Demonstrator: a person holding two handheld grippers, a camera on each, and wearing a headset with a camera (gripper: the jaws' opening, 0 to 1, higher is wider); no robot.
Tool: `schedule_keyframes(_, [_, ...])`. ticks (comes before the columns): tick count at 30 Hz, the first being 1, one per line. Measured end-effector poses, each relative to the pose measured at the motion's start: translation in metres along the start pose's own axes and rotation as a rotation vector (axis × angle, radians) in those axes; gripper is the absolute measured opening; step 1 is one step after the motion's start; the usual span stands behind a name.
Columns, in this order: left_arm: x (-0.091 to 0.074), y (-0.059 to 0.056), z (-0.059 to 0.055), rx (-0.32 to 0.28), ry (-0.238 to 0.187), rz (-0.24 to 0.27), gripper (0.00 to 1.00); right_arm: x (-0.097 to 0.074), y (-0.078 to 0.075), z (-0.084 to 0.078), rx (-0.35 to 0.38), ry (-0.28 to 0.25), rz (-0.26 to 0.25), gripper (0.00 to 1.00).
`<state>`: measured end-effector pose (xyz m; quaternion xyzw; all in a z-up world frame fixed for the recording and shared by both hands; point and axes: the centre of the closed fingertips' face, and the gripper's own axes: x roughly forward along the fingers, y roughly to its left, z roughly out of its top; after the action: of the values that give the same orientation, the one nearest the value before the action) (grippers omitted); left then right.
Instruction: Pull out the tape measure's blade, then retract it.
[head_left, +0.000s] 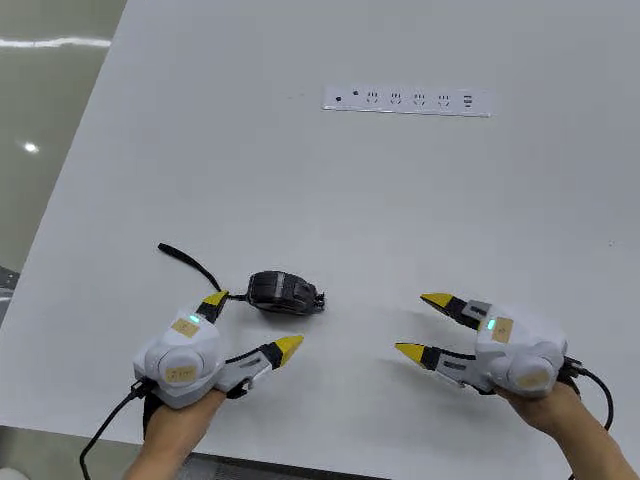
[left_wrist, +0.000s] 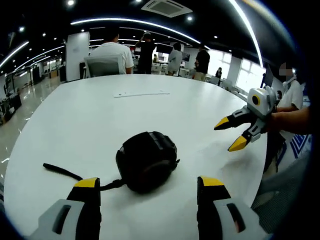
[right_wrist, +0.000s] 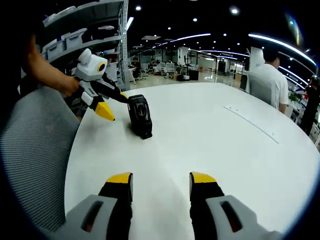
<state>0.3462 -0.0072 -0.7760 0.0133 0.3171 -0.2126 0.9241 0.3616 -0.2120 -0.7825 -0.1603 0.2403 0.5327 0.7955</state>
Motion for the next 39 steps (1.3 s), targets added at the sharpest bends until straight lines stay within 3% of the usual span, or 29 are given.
schedule_keyframes(4, [-0.012, 0.002, -0.004, 0.067, -0.005, -0.031, 0.77, -0.019, 0.0, -0.008, 0.013, 0.005, -0.033, 0.5])
schedule_keyframes(9, [-0.027, 0.005, -0.009, 0.088, -0.037, -0.075, 0.8, -0.041, 0.002, -0.019, 0.064, -0.016, -0.065, 0.56])
schedule_keyframes(14, [-0.039, 0.005, -0.017, 0.15, -0.018, -0.111, 0.84, -0.055, 0.005, -0.03, 0.095, -0.021, -0.098, 0.63])
schedule_keyframes(19, [-0.044, 0.004, -0.013, 0.171, -0.039, -0.133, 0.89, -0.065, 0.006, -0.035, 0.111, -0.033, -0.13, 0.7])
schedule_keyframes(23, [-0.044, 0.002, -0.011, 0.184, -0.062, -0.165, 0.95, -0.071, 0.005, -0.036, 0.114, -0.05, -0.151, 0.76])
schedule_keyframes(26, [-0.044, 0.01, -0.011, 0.21, -0.073, -0.129, 0.97, -0.074, 0.005, -0.038, 0.103, -0.051, -0.162, 0.79])
schedule_keyframes(28, [-0.045, 0.013, -0.01, 0.181, -0.085, -0.128, 0.98, -0.075, 0.004, -0.037, 0.103, -0.063, -0.17, 0.84])
schedule_keyframes(29, [-0.045, 0.013, -0.008, 0.175, -0.101, -0.138, 1.0, -0.076, 0.004, -0.036, 0.114, -0.07, -0.17, 0.86])
schedule_keyframes(39, [-0.045, 0.005, -0.006, 0.187, -0.11, -0.168, 1.0, -0.079, 0.002, -0.041, 0.104, -0.055, -0.186, 0.96])
